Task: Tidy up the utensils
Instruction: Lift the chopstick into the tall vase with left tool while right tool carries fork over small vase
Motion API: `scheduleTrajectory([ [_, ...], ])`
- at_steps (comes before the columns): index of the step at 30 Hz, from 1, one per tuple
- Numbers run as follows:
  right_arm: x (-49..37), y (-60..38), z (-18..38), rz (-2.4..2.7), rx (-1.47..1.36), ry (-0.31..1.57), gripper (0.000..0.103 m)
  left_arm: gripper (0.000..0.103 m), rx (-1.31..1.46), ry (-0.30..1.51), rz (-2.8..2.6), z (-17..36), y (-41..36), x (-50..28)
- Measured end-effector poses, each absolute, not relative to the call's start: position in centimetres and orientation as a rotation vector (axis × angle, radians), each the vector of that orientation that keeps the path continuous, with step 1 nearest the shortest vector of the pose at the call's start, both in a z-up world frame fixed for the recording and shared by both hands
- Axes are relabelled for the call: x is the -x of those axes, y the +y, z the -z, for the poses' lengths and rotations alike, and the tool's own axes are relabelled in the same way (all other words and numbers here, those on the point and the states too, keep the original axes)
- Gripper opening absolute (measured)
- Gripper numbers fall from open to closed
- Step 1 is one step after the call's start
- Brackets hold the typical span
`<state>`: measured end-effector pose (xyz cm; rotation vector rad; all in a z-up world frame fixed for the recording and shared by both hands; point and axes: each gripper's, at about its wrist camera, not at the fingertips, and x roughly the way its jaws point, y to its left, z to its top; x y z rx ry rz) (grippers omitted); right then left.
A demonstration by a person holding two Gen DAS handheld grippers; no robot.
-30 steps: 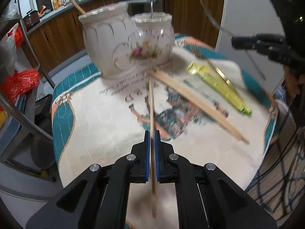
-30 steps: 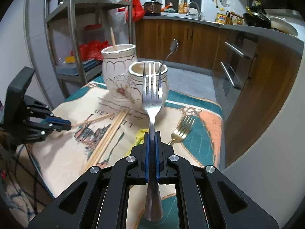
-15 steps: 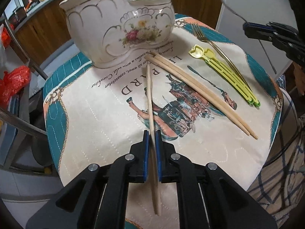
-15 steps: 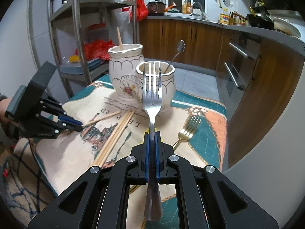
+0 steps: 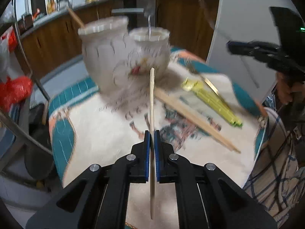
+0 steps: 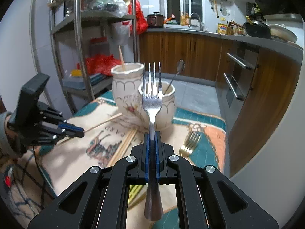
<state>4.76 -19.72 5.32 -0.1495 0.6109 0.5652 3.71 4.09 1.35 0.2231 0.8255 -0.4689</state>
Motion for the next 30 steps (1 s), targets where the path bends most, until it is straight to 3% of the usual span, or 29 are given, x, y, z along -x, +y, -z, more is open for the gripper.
scheduleTrajectory([
  [12,-10.5,-17.9,-8.6,-0.542,-0.04,0.446,0.006,0.005,0.017,0.406,0.458,-9.6,4.2,-7.6],
  [22,-16.0,-15.1,-9.1,-0.509,-0.092,0.368,0.006,0.005,0.084,0.25,0.352,-12.2,3.8,-14.5],
  [30,-18.0,-14.0,-6.7,-0.466,-0.082,0.336,0.006,0.005,0.099,0.242,0.266,-10.2,3.5,-17.4],
])
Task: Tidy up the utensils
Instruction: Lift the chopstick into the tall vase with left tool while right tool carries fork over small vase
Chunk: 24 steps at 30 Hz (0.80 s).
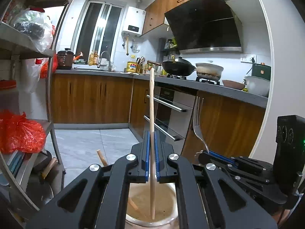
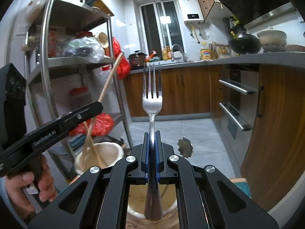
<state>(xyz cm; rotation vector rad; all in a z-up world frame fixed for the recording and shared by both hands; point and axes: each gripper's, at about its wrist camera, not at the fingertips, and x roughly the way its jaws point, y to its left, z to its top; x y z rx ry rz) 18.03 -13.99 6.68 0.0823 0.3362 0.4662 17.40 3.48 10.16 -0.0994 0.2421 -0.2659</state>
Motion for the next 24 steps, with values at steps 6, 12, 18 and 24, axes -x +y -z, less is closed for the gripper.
scheduleTrajectory([
  [6,-18.6,-13.6,-5.3,-0.489,-0.081,0.377,0.006,0.005,0.002,0.252,0.269,-8.8,3.0,-16.8],
  [12,-17.9,-13.7,-4.4,-0.493,-0.062,0.401,0.006,0.005,-0.014,0.286,0.27,-7.2,4.2,-15.6],
  [18,-17.7,-14.0,-4.1,-0.492,-0.075,0.41,0.006,0.005,0.019,0.318,0.274,-6.0,5.3,-15.0],
  [24,-17.6,-13.6,-3.4,-0.493,-0.064,0.435,0.007,0.005,0.038,0.329,0.284,-6.2,5.8,-14.3],
])
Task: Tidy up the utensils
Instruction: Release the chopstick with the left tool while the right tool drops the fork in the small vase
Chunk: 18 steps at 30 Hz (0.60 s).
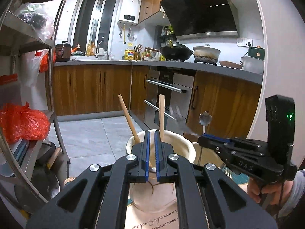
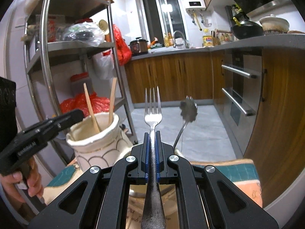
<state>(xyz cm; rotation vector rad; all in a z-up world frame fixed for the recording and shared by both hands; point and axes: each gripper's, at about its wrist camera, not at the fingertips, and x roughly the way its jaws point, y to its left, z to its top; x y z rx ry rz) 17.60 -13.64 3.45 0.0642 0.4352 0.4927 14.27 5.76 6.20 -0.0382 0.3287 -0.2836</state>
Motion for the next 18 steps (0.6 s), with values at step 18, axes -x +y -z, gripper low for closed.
scheduleTrajectory([
  [18,-18.2,-11.6,-4.6,-0.5,0.1,0.621,0.006,0.005,0.006,0.355,0.329,-6.7,4.7,-11.3],
])
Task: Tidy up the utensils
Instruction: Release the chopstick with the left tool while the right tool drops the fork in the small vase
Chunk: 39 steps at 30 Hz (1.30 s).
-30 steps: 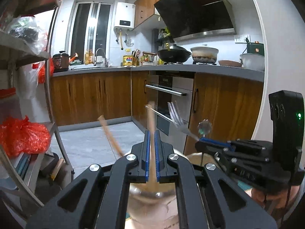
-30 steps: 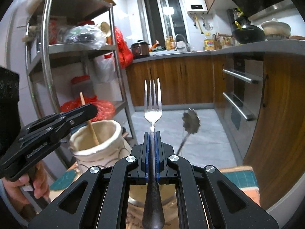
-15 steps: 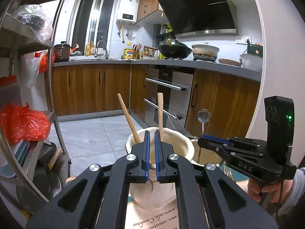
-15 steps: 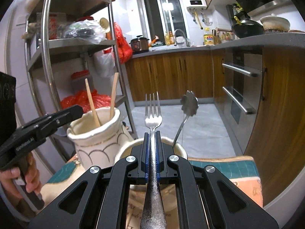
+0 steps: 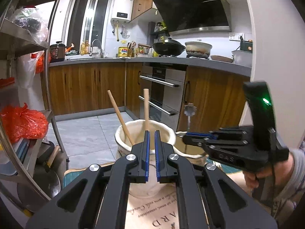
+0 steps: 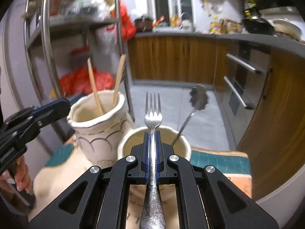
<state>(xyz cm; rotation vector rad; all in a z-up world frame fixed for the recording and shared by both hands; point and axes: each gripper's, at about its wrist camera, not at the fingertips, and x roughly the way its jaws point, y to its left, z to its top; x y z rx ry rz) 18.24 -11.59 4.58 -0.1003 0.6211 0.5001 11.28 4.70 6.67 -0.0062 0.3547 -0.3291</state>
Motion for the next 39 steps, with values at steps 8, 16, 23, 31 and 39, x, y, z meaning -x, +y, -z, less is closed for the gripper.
scheduleTrajectory([
  [8,-19.8,-9.4,-5.2,-0.447,0.261,0.805,0.007,0.005,0.025,0.359,0.354,-6.6,5.3,-10.1],
  [16,-19.3,-11.0,-6.0,-0.469,0.148,0.688,0.007,0.005,0.073,0.342,0.353,-6.3,6.3,-9.5],
  [23,-19.3,-12.1,-6.9,-0.511,-0.069,0.442,0.007,0.005,0.121,0.333,0.35,-5.4,7.3,-9.6],
  [31,-20.8,-11.4,-5.2,-0.407,-0.08,0.328,0.007,0.005,0.162,0.341,0.355,-4.4,8.5,-10.3],
  [39,-19.5,-11.6,-4.6,-0.433,-0.008,0.348,0.007,0.005,0.137,0.346,0.36,-4.0,8.4,-10.6],
])
